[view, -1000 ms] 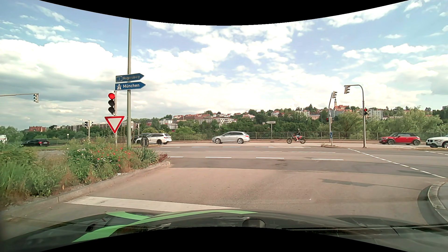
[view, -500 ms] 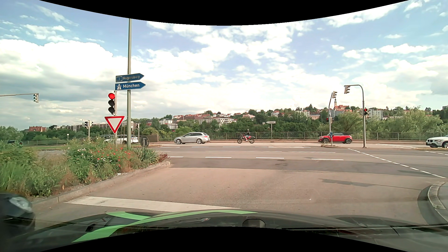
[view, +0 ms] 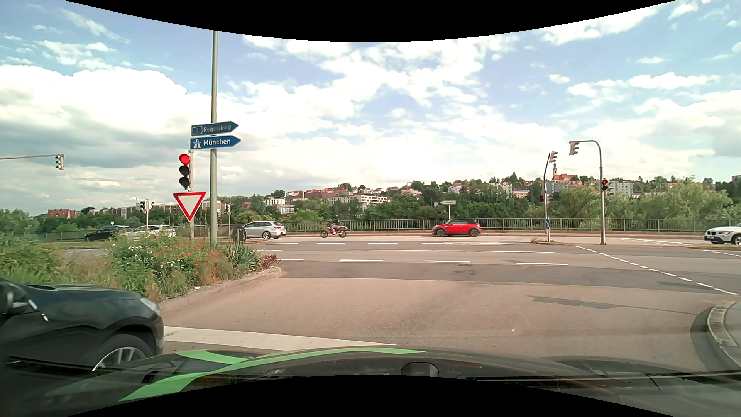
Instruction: Follow the waypoints while adhering to traffic rules and regulations
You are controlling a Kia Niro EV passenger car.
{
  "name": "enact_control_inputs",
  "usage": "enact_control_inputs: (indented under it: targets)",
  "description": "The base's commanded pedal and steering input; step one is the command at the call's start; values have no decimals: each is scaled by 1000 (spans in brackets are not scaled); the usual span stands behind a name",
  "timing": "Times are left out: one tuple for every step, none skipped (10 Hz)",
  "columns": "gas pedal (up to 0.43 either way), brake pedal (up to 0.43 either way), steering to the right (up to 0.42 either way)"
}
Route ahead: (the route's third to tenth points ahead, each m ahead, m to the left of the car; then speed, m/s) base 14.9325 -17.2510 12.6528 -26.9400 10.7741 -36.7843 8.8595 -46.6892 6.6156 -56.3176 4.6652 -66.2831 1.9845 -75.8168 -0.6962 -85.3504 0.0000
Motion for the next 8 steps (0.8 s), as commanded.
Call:
enact_control_inputs:
  targets:
    - [0, 579, 259]
    - [0, 579, 259]
    - [0, 579, 259]
    - [0, 579, 259]
    - [0, 579, 259]
    - [0, 579, 259]
    - [0, 579, 259]
    - [0, 579, 259]
